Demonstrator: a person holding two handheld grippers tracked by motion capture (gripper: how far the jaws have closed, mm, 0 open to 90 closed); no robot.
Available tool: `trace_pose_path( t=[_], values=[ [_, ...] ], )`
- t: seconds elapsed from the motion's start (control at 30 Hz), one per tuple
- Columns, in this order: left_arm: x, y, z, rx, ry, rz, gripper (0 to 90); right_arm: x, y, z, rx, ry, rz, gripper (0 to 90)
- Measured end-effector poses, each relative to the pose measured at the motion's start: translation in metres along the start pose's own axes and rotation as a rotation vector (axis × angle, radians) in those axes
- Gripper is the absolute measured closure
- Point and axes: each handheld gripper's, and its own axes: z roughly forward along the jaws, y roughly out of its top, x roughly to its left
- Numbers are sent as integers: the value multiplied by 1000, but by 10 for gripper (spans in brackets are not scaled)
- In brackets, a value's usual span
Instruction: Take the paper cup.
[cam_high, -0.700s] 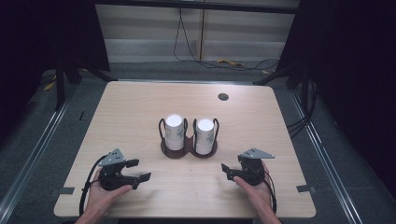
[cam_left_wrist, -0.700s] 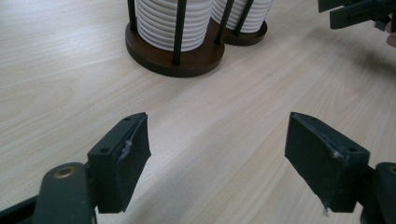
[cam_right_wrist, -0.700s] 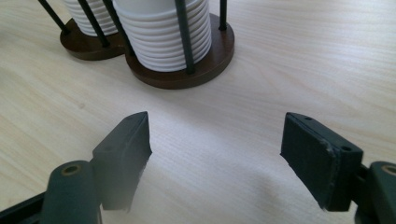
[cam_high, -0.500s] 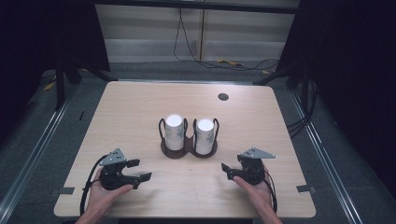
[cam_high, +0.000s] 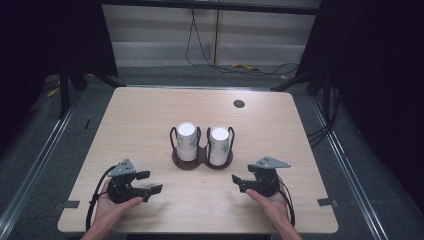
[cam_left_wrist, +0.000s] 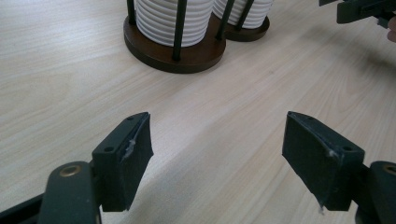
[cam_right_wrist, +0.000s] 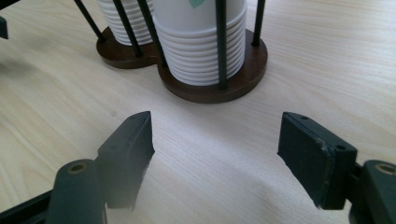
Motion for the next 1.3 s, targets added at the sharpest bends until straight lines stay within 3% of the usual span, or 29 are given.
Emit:
trace_pose_path(
  t=[0.07,0.33,0.47,0.6,0.8,1.3],
  values=[
    [0,0,0,-3,4,-4,243,2,1,1,-4,-14,-33,267],
    [-2,0,1,13,-4,3,243,9,9,2,-29,71,-56,261],
    [0,2,2,-8,-7,-17,237,12,13,1,-41,89,-51,263],
    [1,2,4,-1,-5,-13,229,17,22,4,-45,121,-83,265],
    [-2,1,0,1,4,6,221,20,30,7,-43,158,-89,265],
    [-3,0,-2,-2,2,7,221,33,57,2,-91,207,-125,313]
  ],
)
